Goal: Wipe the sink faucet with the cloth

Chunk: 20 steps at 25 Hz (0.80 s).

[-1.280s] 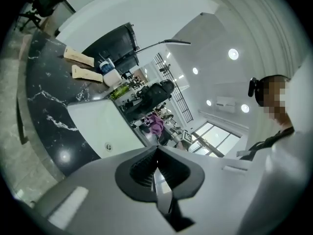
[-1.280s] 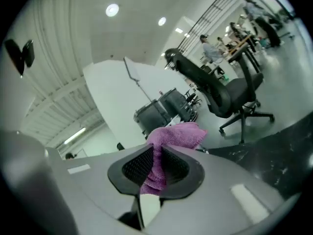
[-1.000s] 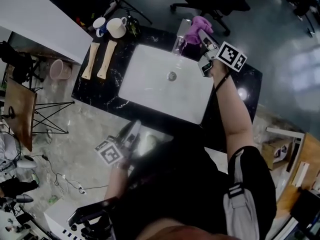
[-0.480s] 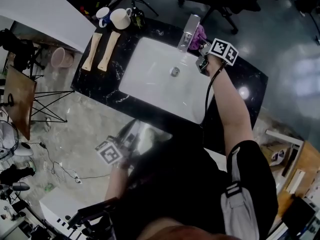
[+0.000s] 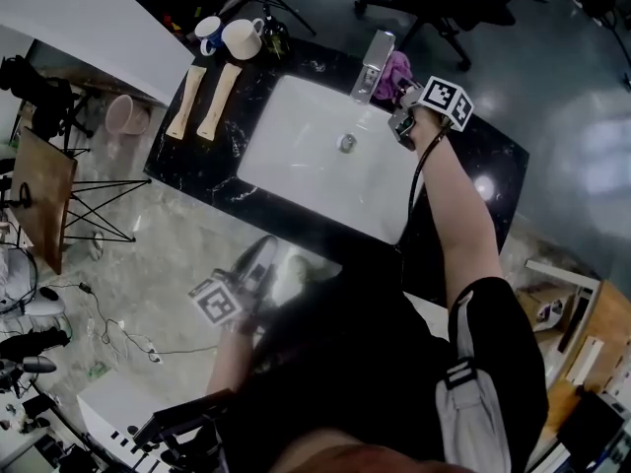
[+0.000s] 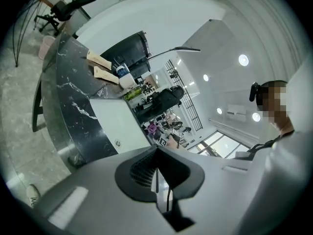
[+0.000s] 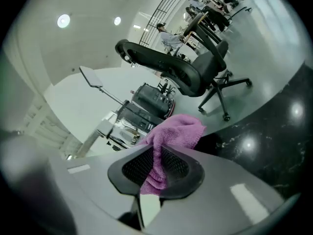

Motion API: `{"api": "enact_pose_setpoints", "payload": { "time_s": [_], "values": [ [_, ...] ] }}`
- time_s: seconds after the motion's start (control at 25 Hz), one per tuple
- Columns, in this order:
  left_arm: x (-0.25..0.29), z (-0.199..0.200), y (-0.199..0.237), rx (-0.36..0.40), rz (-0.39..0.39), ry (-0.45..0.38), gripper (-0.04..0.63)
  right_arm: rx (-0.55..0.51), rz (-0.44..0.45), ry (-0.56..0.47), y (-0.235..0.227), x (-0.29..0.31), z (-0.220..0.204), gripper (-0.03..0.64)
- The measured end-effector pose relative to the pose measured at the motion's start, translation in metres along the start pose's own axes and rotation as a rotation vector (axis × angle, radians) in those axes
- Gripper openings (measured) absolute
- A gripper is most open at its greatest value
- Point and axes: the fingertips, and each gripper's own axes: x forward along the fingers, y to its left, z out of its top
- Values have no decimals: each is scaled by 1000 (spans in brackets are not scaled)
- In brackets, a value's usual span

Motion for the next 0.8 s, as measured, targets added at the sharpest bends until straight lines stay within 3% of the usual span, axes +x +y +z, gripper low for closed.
{"api": "enact_pose_setpoints", "payload": {
  "time_s": [0.16, 0.4, 0.56, 0.8],
  "values": [
    [0, -1, -1, -2, -8, 10, 0, -30, 136, -40, 49, -23, 27, 60],
    [-4, 3, -5, -2, -9, 10, 0, -165, 216, -13, 120, -42, 75, 60],
    [-9, 4, 2, -20, 15, -12, 0, -229, 222, 102, 129, -17, 95, 61],
    [-8, 2, 12, -37, 68, -23, 0, -214, 217, 368, 92, 24, 91, 61]
  ]
}}
